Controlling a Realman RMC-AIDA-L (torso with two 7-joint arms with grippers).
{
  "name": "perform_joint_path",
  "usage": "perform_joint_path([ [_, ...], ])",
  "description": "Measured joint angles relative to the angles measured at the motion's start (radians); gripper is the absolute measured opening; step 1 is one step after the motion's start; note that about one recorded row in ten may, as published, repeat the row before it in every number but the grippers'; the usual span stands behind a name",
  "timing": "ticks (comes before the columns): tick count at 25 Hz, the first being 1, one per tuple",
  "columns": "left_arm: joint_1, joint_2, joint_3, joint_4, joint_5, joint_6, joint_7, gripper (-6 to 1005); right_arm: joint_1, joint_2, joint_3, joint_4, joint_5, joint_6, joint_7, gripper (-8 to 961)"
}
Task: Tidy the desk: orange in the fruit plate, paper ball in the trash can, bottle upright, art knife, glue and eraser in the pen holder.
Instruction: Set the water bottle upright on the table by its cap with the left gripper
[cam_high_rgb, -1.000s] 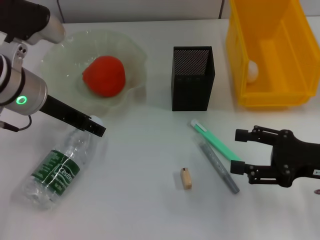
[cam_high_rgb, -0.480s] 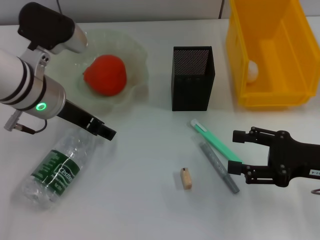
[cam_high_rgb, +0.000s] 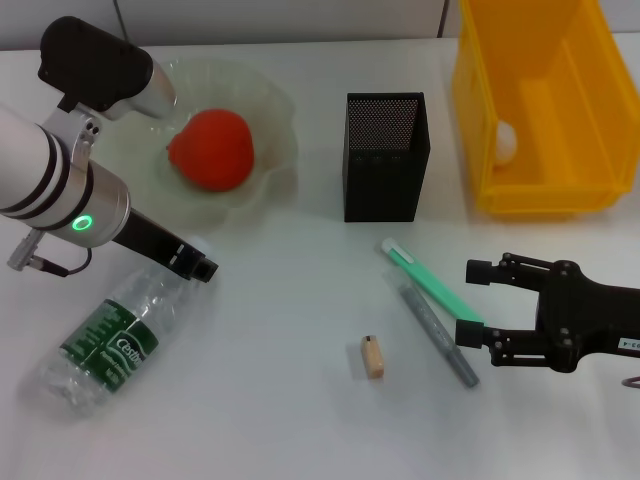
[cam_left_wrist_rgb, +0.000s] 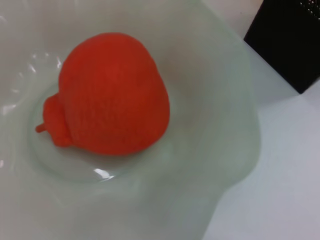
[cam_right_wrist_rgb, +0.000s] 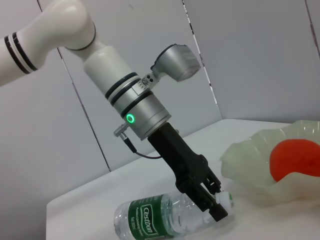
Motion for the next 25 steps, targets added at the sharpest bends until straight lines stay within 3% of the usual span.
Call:
perform_joint_path([
  [1,0.005,0.000,0.003,0.007,-0.003,0.003,0.002,624,0.000,0.000,0.000,0.000,0.000,0.000,0.000,809],
  [3,0.037,0.003,0.004,0.055,-0.029,0.019,0.019,435,0.000,0.000,0.000,0.000,0.000,0.000,0.000,808],
  [7,0.081,0.007,-0.016,0.121,-0.089,0.055,0.061,435,0.000,0.000,0.001,0.000,0.000,0.000,0.000,806],
  [8,0.109,0.009,-0.077,0.154,-0.194,0.108,0.130,435,0.000,0.000,0.002,0.000,0.000,0.000,0.000,805],
  [10,0.116,0.009,-0.109,0.159,-0.247,0.133,0.168,435,0.000,0.000,0.002,0.000,0.000,0.000,0.000,804],
  [12,0.125,0.009,-0.197,0.142,-0.362,0.191,0.262,435,0.000,0.000,0.001,0.000,0.000,0.000,0.000,803],
  [15,0.117,0.013,-0.384,0.021,-0.511,0.285,0.454,434,0.008,0.006,0.000,0.000,0.000,0.000,0.001,801],
  [17,0.110,0.014,-0.424,-0.017,-0.529,0.301,0.493,434,0.011,0.008,0.000,0.000,0.000,0.000,0.002,800],
  [21,0.067,0.023,-0.642,-0.245,-0.602,0.407,0.718,434,0.017,0.014,0.000,0.000,0.000,-0.001,0.017,798],
  [23,0.047,0.042,-0.767,-0.413,-0.651,0.473,0.883,434,0.023,0.015,0.001,0.000,0.001,-0.001,0.032,797],
  [25,0.046,0.049,-0.795,-0.462,-0.669,0.488,0.935,434,0.024,0.015,0.001,0.001,0.003,-0.001,0.036,795],
])
